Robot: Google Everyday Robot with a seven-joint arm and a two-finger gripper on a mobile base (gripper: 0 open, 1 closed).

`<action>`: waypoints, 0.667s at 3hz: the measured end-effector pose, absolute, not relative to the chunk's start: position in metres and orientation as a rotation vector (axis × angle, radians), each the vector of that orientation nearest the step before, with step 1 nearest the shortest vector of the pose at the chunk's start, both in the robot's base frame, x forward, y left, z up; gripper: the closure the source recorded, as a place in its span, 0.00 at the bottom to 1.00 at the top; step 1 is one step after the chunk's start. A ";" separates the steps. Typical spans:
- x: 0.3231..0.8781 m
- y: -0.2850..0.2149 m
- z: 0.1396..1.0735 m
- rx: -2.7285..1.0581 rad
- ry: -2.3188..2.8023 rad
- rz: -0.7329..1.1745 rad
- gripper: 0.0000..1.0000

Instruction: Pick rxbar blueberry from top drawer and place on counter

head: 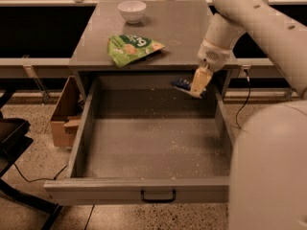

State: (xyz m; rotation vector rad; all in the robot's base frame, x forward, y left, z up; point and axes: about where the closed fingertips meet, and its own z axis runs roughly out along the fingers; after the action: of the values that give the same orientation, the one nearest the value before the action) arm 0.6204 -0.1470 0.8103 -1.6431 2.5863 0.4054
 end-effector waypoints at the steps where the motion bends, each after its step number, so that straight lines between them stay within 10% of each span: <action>1: 0.669 -0.167 0.879 -1.300 2.672 0.227 1.00; 2: 0.681 -0.199 0.945 -1.003 2.673 0.088 1.00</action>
Offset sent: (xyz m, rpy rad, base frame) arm 0.0629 -0.1097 0.2392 -0.1194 -0.3016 -0.6710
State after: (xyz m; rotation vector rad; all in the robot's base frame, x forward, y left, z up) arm 0.6806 -0.1993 0.9451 -1.0033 2.6728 0.0884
